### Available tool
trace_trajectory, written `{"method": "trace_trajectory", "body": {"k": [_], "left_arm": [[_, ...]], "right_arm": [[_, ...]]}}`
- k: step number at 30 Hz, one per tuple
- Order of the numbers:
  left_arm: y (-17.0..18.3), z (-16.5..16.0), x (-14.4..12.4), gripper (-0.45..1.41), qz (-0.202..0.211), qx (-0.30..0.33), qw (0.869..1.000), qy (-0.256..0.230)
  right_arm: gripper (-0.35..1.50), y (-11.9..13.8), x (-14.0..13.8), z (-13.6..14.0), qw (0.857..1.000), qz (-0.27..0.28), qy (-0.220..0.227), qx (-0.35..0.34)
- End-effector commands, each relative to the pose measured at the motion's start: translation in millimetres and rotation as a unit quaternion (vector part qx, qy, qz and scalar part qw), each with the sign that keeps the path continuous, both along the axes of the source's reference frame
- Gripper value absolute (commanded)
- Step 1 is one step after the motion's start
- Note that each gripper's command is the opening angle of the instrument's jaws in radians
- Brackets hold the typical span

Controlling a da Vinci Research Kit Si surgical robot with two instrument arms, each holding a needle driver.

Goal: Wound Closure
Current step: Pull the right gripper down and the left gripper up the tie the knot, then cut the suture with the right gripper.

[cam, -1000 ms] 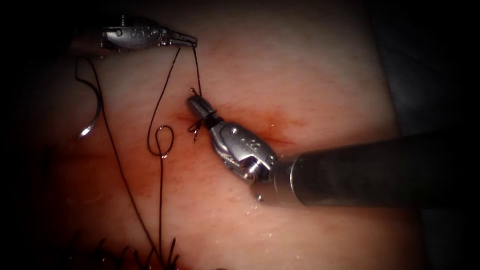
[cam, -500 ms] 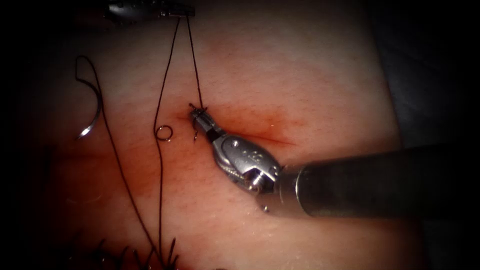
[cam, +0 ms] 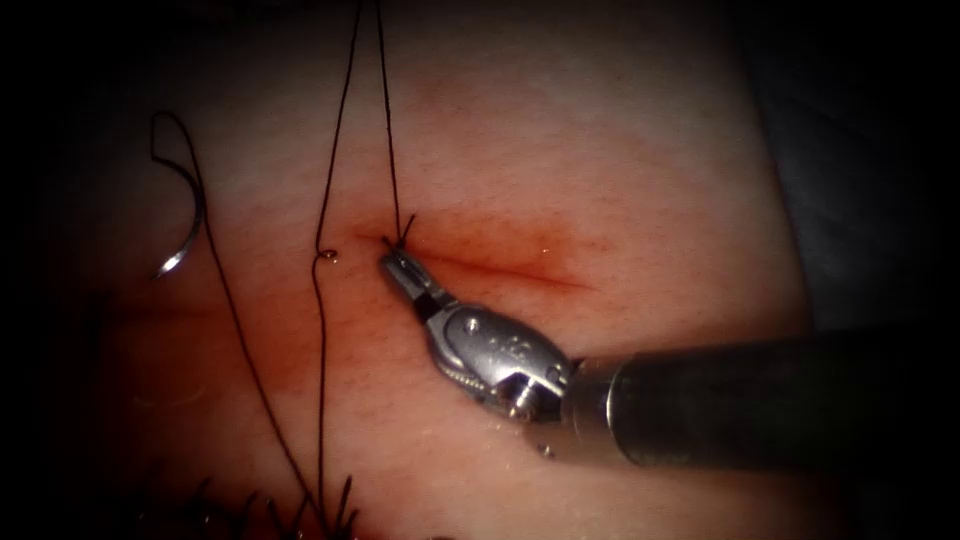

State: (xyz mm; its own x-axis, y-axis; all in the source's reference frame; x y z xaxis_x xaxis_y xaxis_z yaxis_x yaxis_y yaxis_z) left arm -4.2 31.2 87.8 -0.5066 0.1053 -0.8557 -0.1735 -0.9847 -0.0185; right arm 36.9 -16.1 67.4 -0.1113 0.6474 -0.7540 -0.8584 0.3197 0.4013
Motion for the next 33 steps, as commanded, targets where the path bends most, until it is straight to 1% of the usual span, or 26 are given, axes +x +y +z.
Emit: {"method": "trace_trajectory", "body": {"k": [1, 7, 9, 10, 11, 15, 20, 27, 30, 31, 32, 33], "left_arm": [[1.0, 0.9, -0.6, -0.45, -0.007, -0.008, 1.000, 0.000], [2.0, 2.0, -0.8, -0.45, -0.019, -0.023, 1.000, 0.006], [2.4, 2.5, -0.7, -0.45, -0.023, -0.024, 0.999, 0.008], [2.4, 2.5, -0.7, -0.45, -0.023, -0.024, 0.999, 0.008], [2.8, 3.0, -0.4, -0.45, -0.027, -0.025, 0.999, 0.010], [3.1, 3.5, 0.0, -0.45, -0.030, -0.026, 0.999, 0.014], [2.9, 3.8, 0.0, -0.45, -0.030, -0.028, 0.999, 0.017], [3.0, 3.7, 0.4, -0.45, -0.030, -0.026, 0.999, 0.019], [2.4, 3.3, 0.8, -0.45, -0.028, -0.026, 0.999, 0.016], [2.2, 3.1, 0.9, -0.45, -0.025, -0.028, 0.999, 0.016], [1.9, 2.9, 1.0, -0.45, -0.027, -0.023, 0.999, 0.014], [1.4, 2.5, 1.2, -0.45, -0.027, -0.020, 0.999, 0.014]], "right_arm": [[-0.35, -0.6, 0.6, 0.8, 1.000, -0.009, -0.006, -0.008], [-0.35, -1.7, 0.8, 1.5, 1.000, -0.020, -0.011, -0.012], [-0.35, -2.6, 1.0, 1.7, 0.999, -0.036, -0.014, -0.007], [-0.35, -2.6, 1.0, 1.7, 0.999, -0.036, -0.014, -0.007], [-0.35, -3.8, 1.4, 1.9, 0.998, -0.054, -0.008, -0.005], [-0.35, -5.3, 1.8, 1.9, 0.997, -0.073, -0.016, 0.001], [-0.35, -5.5, 1.8, 1.6, 0.997, -0.079, -0.021, -0.003], [-0.35, -5.6, 1.9, 1.4, 0.996, -0.089, -0.015, -0.001], [-0.35, -5.1, 2.0, 1.2, 0.993, -0.117, 0.011, -0.002], [-0.35, -4.9, 2.0, 1.1, 0.990, -0.142, -0.002, -0.023], [0.07, -4.7, 2.1, 1.1, 0.985, -0.164, -0.019, -0.045], [0.57, -4.6, 2.2, 1.0, 0.981, -0.182, -0.027, -0.055]]}}
